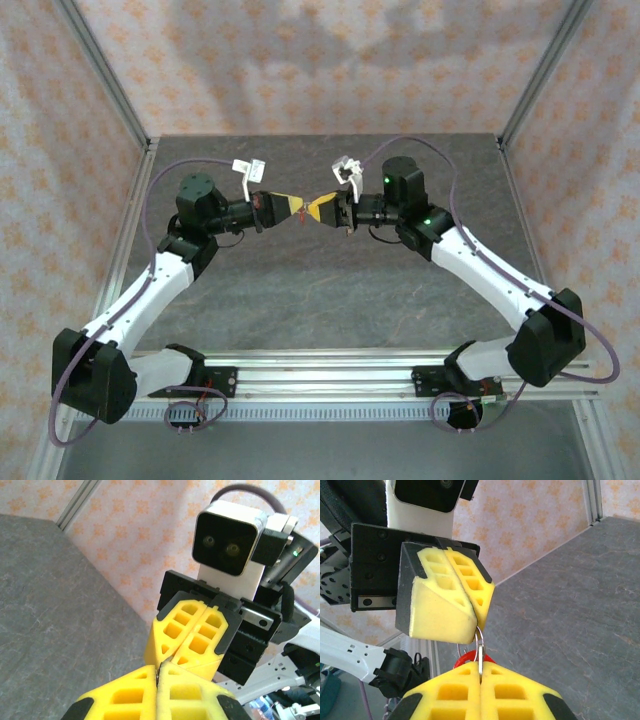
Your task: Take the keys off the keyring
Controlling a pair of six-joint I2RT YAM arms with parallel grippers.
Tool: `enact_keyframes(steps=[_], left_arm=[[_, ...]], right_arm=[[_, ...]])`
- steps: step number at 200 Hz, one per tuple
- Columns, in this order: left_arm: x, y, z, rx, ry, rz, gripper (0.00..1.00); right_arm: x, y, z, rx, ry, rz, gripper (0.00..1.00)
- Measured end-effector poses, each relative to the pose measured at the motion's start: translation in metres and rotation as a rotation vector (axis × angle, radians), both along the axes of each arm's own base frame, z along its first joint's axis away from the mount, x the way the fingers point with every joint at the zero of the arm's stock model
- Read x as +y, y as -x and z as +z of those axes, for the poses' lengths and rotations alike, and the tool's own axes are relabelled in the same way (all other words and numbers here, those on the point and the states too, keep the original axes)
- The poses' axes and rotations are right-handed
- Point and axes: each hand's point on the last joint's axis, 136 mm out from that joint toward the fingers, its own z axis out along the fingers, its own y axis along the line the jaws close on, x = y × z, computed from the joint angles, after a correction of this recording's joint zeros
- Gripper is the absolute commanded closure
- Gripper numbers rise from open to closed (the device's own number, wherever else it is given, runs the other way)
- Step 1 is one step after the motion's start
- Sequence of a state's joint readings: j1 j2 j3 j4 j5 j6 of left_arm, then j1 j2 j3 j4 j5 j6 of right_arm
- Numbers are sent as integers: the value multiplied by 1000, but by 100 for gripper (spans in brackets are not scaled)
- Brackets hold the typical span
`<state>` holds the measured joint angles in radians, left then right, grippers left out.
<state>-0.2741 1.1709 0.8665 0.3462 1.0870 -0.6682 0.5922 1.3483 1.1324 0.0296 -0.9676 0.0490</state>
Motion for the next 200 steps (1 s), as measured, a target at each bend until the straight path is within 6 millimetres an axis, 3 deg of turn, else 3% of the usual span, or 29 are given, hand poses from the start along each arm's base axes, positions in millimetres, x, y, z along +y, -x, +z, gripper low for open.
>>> enact_keyframes(steps=[114, 144, 200], left_arm=[[4, -1, 22, -23, 100, 31, 100], [8, 2, 27, -49, 94, 51, 74], [24, 0, 22, -75, 15, 126, 59]], right_arm=[[9, 7, 11, -24, -73, -37, 100], [7, 8, 17, -36, -52, -43, 100], [-7, 8, 7, -41, 79, -45, 100]])
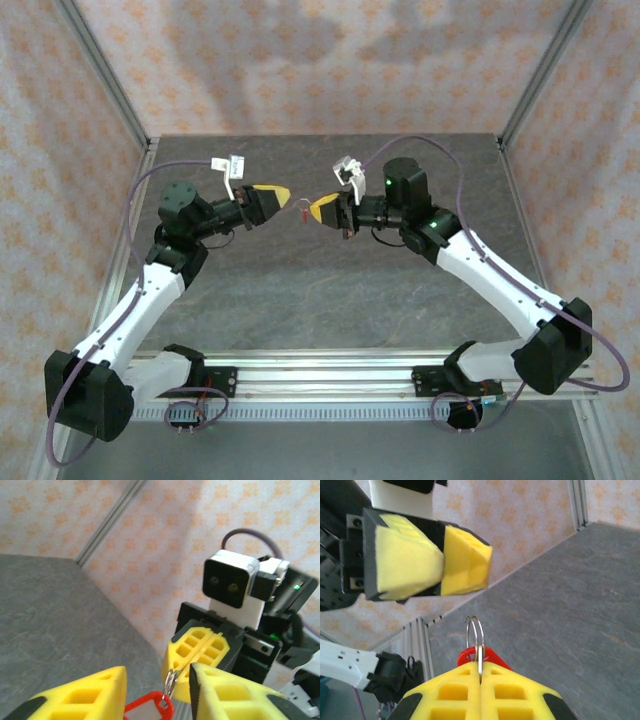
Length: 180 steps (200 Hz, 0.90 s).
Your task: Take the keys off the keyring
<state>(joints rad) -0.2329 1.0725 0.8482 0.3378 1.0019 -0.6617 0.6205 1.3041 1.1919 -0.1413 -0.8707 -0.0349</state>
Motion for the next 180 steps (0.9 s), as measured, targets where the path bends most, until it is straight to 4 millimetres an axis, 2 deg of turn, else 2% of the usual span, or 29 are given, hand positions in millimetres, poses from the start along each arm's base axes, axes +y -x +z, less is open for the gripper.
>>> enact_keyframes(steps=[39, 74, 115, 180], left_arm=[[0, 3, 0, -16, -101, -10, 51], [-7, 12, -4, -39, -215, -58, 45], [-23, 25, -17, -34, -318, -150, 45], [-33, 31, -40, 23, -389, -239, 45]], right_arm=[[-12, 4, -4, -21, 102, 15, 100], [-13, 6, -7, -32, 170, 60, 100], [-10, 13, -20, 12, 220, 139, 100], [-10, 29, -20, 39, 212, 214, 100]])
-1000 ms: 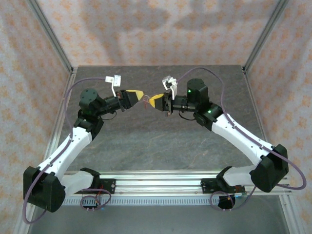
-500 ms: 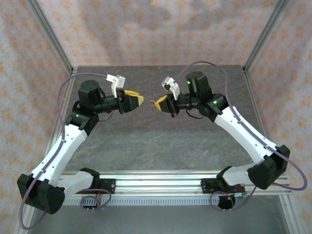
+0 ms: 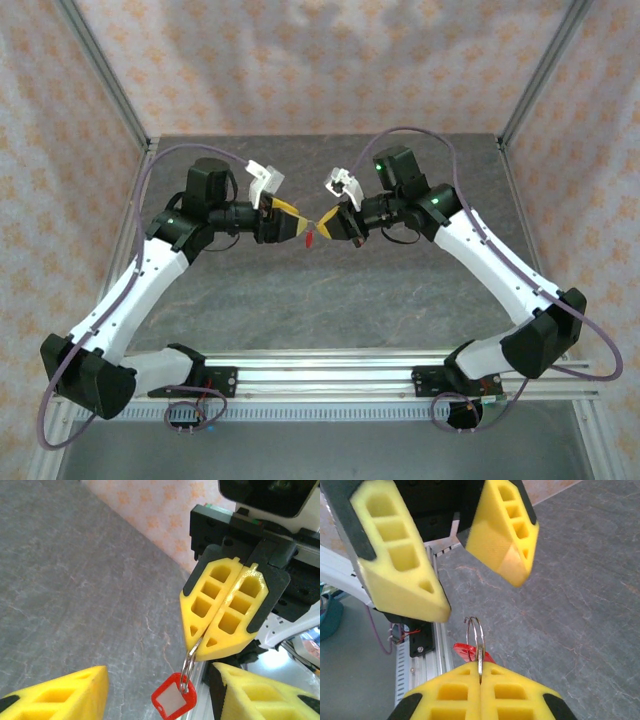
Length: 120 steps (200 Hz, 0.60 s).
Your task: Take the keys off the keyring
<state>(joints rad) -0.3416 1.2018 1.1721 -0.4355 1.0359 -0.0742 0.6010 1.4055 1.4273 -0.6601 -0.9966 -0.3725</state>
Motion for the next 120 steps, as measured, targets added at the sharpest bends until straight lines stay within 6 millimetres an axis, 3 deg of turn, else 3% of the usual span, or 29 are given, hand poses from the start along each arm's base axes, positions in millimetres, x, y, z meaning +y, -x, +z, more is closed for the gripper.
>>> enact_keyframes(steps=[35, 59, 94, 120], left_arm=[[-7, 6, -5, 22, -7, -42, 49], [-10, 7, -4, 27, -6, -62, 61], [-11, 8, -4, 29, -5, -74, 66], [-12, 10, -5, 35, -5, -88, 76]], right_arm=[[1, 2, -2, 16, -3, 16, 100], [3, 2, -5, 24, -1, 22, 100], [3, 1, -6, 30, 0, 25, 100], [4, 1, -7, 32, 2, 25, 100]])
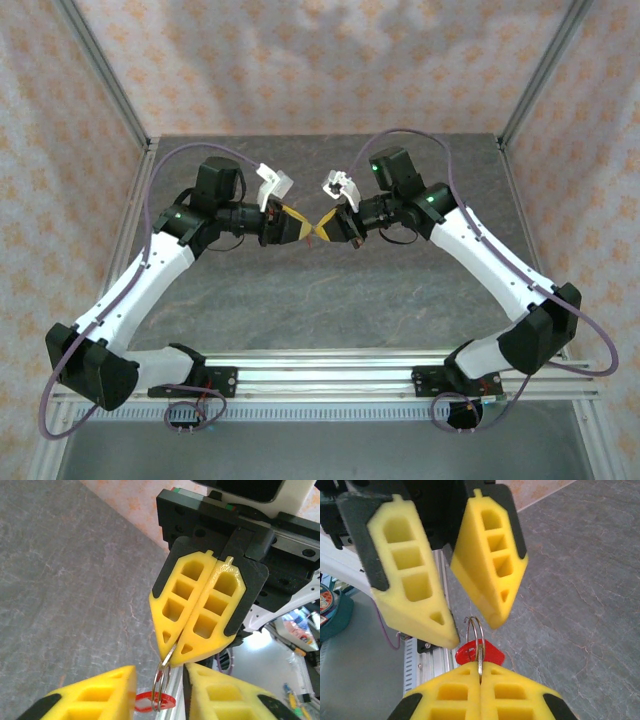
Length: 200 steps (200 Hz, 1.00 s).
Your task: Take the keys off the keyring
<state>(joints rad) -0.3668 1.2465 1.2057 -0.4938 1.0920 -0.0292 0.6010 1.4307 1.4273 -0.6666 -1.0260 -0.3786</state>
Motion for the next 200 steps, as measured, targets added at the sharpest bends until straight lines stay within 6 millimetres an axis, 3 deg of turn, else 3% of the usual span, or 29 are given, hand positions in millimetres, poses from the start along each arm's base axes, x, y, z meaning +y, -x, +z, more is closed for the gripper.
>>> enact_keyframes(steps=[43, 200], left_arm=[[-2, 3, -1, 11, -3, -12, 99], [-7, -12, 17, 37, 145, 76, 100]], right_arm=[[0, 0, 0, 0, 1, -1, 100], [-7, -9, 12, -96, -85, -108, 100]])
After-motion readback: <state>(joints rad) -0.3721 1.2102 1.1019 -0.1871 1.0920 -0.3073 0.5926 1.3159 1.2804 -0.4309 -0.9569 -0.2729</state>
